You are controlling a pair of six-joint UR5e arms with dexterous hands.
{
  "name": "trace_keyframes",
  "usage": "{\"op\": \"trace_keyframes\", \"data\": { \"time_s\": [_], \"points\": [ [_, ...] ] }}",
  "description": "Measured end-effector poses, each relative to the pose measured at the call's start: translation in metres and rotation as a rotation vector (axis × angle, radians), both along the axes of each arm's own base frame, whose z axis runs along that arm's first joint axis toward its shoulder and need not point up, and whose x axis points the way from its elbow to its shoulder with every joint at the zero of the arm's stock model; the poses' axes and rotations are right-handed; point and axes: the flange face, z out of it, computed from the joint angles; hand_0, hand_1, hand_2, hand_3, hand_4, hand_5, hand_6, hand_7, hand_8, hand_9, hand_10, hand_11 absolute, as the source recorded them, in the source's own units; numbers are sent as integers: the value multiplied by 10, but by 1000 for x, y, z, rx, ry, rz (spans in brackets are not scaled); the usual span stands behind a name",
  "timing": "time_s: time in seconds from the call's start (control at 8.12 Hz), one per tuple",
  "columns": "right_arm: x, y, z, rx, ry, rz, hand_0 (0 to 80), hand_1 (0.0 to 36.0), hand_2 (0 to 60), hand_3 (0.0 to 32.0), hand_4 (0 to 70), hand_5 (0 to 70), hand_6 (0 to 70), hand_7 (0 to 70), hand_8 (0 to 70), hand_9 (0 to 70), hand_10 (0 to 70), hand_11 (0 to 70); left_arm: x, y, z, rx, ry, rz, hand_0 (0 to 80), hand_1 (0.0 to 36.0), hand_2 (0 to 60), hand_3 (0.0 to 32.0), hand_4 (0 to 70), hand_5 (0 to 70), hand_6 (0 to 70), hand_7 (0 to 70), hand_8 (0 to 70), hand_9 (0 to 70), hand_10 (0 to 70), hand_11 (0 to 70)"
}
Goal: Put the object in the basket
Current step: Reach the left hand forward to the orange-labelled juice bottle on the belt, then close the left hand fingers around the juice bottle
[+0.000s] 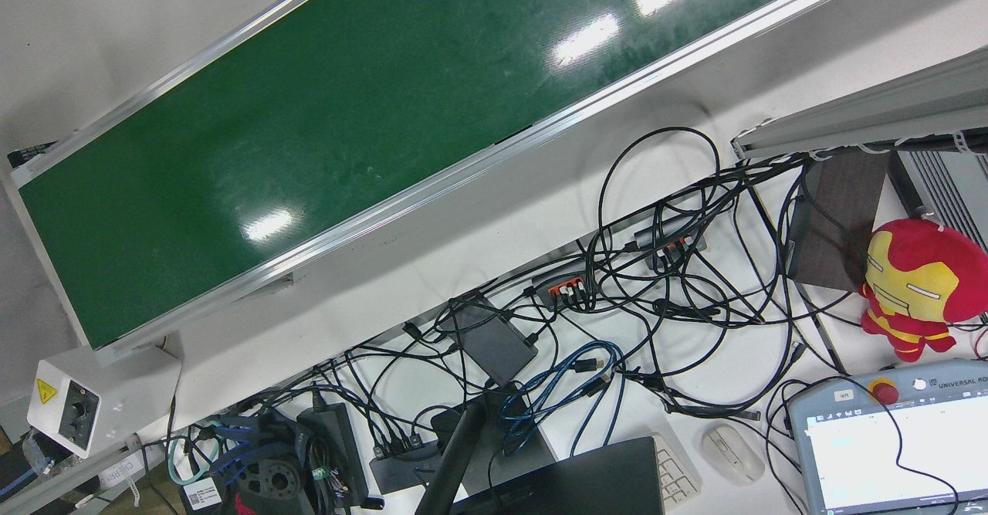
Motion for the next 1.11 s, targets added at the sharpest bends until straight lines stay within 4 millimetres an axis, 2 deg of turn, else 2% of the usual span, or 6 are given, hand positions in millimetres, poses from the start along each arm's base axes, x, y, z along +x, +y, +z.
{"op": "trace_keyframes", "data": {
  "time_s": [0.25,0.37,0.49,0.62,1.11],
  "points": [
    [0,0,0,1,0,0,0,0,0,0,0,0,0,0,0,0,0,0,14,4,-12,5,6,21,800,121,0,0,107,201,0,0,35,42,7,40],
    [0,0,0,0,0,0,0,0,0,0,0,0,0,0,0,0,0,0,17,5,-16,6,11,25,800,200,0,0,120,352,0,0,89,115,61,119],
    [0,0,0,0,0,0,0,0,0,0,0,0,0,0,0,0,0,0,18,4,-19,5,22,26,540,360,600,0,619,622,133,193,321,429,389,571],
    [0,0,0,1,0,0,0,0,0,0,0,0,0,0,0,0,0,0,18,3,-27,-5,29,28,797,360,600,0,700,700,700,700,700,700,700,700],
    [0,0,0,1,0,0,0,0,0,0,0,0,0,0,0,0,0,0,18,4,-37,-43,10,36,800,360,600,0,700,700,700,700,700,700,700,700]
  ]
}}
